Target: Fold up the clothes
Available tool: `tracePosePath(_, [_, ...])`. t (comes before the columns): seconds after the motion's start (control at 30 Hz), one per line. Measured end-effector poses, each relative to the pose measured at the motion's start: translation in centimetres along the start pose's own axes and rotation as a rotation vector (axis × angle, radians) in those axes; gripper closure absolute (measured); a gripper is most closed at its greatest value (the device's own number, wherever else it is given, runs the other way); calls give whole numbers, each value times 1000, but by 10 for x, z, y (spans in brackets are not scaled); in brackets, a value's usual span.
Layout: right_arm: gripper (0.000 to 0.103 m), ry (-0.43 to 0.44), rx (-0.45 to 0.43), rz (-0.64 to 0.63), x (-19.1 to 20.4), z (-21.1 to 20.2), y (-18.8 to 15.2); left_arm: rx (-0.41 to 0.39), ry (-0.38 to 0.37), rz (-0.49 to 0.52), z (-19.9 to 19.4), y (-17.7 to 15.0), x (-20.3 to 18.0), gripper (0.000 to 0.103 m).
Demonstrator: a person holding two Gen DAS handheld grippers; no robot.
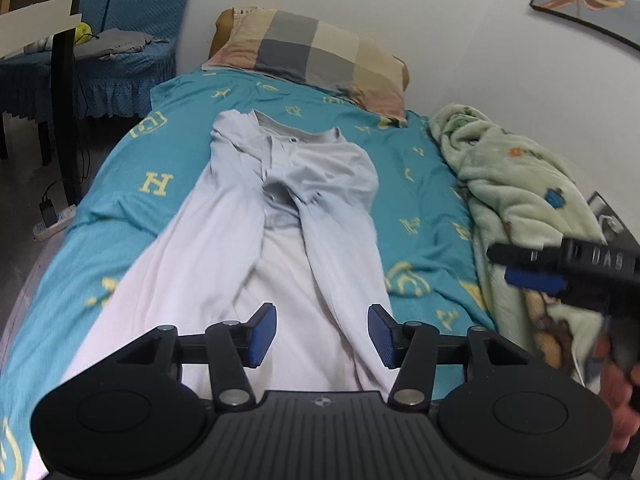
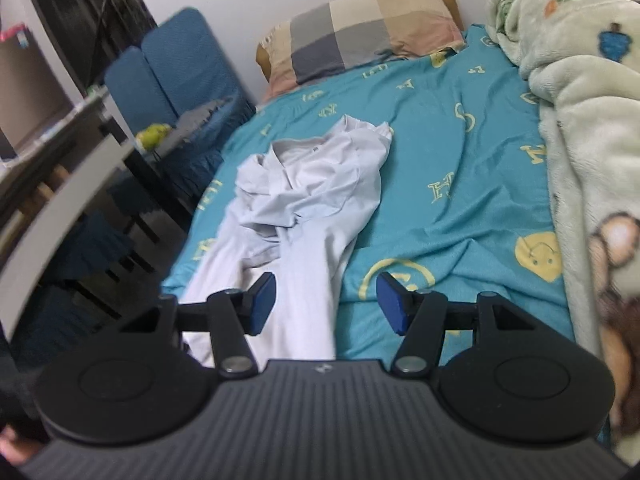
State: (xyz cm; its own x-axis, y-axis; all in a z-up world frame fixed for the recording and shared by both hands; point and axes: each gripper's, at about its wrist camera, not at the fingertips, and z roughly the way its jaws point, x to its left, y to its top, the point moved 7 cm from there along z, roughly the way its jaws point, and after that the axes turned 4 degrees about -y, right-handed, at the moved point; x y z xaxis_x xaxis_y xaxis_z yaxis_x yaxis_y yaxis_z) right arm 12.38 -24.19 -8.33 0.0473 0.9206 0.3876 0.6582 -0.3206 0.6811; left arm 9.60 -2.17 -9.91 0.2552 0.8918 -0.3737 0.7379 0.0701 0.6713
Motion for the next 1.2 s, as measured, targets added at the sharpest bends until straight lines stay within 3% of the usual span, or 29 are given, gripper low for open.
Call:
tracePosePath(0.17, [44, 16, -103, 47, -7, -44, 1, 63, -90, -16, -17, -46, -18, 50])
tracePosePath(0.4, [44, -19, -87, 176, -40, -47, -7, 199, -223, -68, 3, -86, -57, 51])
tracePosePath(0.47, [44, -12, -88, 192, -42, -46, -6, 245, -214, -87, 13, -95, -67, 50])
tracePosePath(0.6, [44, -7, -72, 186, -43, -41, -10, 329, -128, -156, 37, -112, -70, 40])
tracePosePath(0.67, [44, -3, -63, 189, -44, -38, -11, 345, -140, -204, 45, -116, -70, 41])
tracePosePath(0.77, [44, 3, -47, 196, -46, -34, -13, 338, -147, -207, 51, -117, -76, 48])
tracePosePath(0.8, [44, 4, -40, 201, -47, -32, -14, 345, -149, -201, 53, -117, -78, 59])
tracePosePath(0.83, [44, 6, -33, 206, -47, -30, -15, 352, -151, -195, 55, -118, -80, 78])
tracePosePath(0.9, [44, 9, -20, 214, -48, -27, -17, 370, -152, -177, 57, -119, -81, 100])
tracePosePath(1.1, [44, 24, 9, 230, -48, -23, -21, 364, -249, -168, 20, -91, -72, 101])
tracePosePath(1.2, [44, 37, 32, 221, -44, -19, -23, 377, -240, -153, -9, -72, -52, 101])
